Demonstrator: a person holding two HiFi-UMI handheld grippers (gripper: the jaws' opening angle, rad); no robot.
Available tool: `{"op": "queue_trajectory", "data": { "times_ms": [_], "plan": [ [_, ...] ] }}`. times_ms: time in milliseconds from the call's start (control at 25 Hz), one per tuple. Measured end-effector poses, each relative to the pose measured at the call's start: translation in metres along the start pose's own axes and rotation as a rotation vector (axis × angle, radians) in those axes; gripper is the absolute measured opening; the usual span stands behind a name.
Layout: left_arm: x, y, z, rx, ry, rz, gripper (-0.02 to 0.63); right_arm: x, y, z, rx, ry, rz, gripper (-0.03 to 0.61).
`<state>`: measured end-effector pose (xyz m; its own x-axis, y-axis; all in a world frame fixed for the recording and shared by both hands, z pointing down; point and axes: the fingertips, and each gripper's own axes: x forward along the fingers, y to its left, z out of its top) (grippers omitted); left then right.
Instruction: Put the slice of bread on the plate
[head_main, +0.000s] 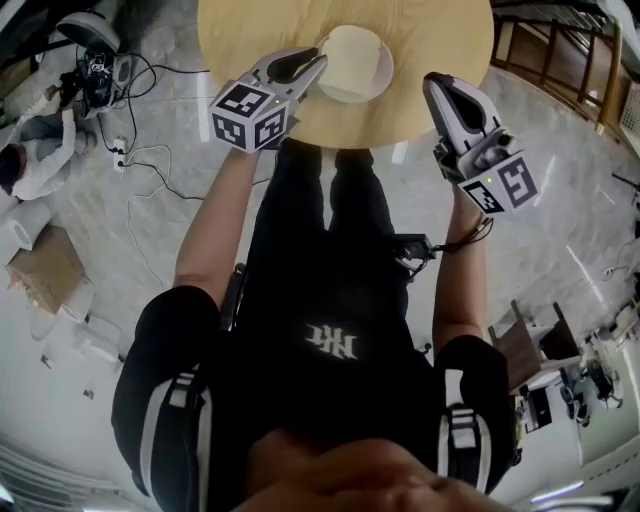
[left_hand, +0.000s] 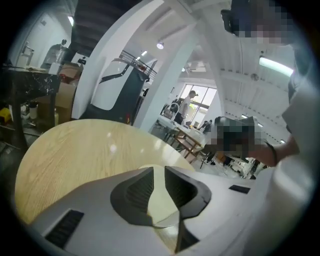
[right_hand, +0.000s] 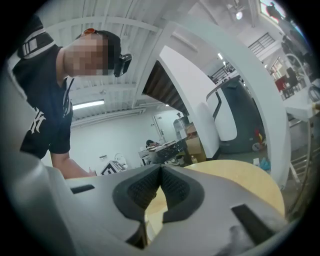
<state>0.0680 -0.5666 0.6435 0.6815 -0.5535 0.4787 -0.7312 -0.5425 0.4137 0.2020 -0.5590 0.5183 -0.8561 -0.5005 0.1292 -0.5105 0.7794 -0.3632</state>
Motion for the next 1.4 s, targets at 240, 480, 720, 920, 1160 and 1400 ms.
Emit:
{"op": "queue_trajectory", "data": {
  "times_ms": [240, 480, 720, 920, 1160, 1400],
  "plan": [
    [-0.052, -0.025, 0.063, 0.014, -0.158, -0.125, 0.005, 0.0, 0.035, 0.068, -0.091, -0.051, 0.005, 0.004],
    [-0.122, -0.029, 0.134, 0.062, -0.301, -0.22, 0.005, 0.003, 0.091, 0.128, -0.186, -0.14, 0.025, 0.003],
    [-0.18, -0.054, 0.179, 0.076, -0.397, -0.413, 0.005, 0.005, 0.135, 0.159, -0.258, -0.166, 0.005, 0.003],
    [-0.212, -0.088, 0.193, 0.094, -0.41, -0.514, 0.005, 0.005, 0.165, 0.162, -0.275, -0.154, 0.049, 0.003],
    [-0.238, -0.128, 0.185, 0.114, -0.368, -0.584, 0.005, -0.019, 0.199, 0.159, -0.268, -0.201, 0.108, 0.003],
    [-0.268, -0.182, 0.159, 0.133, -0.395, -0.635, 0.005, -0.06, 0.234, 0.128, -0.223, -0.186, 0.196, 0.003]
  ]
}}
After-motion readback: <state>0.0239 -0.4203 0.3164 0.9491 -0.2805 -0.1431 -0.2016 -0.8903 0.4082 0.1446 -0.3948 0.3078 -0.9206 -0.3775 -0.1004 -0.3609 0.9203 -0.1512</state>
